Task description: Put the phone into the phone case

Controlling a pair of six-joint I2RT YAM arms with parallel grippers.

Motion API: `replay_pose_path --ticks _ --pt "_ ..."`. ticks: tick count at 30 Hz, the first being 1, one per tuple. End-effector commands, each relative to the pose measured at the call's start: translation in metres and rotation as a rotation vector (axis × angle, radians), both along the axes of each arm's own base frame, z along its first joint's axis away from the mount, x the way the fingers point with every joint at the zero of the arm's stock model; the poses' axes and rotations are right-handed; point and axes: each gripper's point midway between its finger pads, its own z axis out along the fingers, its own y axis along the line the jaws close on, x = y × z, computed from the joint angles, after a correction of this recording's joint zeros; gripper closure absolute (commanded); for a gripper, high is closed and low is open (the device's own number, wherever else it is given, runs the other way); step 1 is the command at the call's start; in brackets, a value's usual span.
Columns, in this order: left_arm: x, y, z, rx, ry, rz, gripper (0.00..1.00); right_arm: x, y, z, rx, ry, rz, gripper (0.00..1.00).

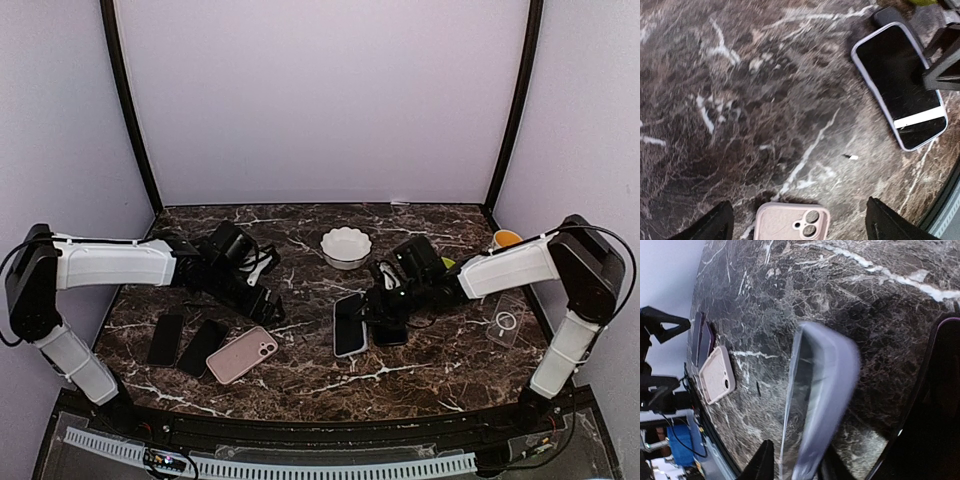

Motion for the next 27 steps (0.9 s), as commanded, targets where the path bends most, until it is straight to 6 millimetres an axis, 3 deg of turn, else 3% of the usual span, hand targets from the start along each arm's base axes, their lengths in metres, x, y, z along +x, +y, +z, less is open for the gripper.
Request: replay_pose_path --ticks 1,5,9,13,17,19,24,27 --pt "-0.014 0.035 -0.026 0.211 0.088 -0.006 0.15 0.009 -0.009 0.003 -0.069 -0.022 -0.032 0.58" --pt "-0.022 0.048 -0.036 0.317 0.141 -0.047 0.32 0.014 -0.023 0.015 -0.156 -0.071 -0.064 0.49" --pt "-0.034 0.056 -0.046 0.394 0.203 -0.133 0.35 0.014 -0.032 0.028 -0.249 -0.128 -0.071 0.48" --pt "-0.047 0.046 -0.055 0.351 0.279 -0.193 0.43 0.008 -0.036 0.038 -0.264 -0.151 -0.073 0.47" --pt "-0.05 0.053 -0.067 0.396 0.305 -0.194 0.49 0.004 -0.041 0.043 -0.282 -0.171 -0.083 0.47" --pt "-0.049 0.055 -0.073 0.415 0.306 -0.19 0.58 0.005 -0.045 0.047 -0.301 -0.186 -0.094 0.47" --pt "-0.041 0.054 -0.074 0.419 0.281 -0.157 0.98 0.005 -0.049 0.062 -0.346 -0.243 -0.117 0.47" --pt "-0.03 0.046 -0.054 0.357 0.211 -0.108 1.0 0.001 -0.043 0.07 -0.367 -0.287 -0.104 0.47"
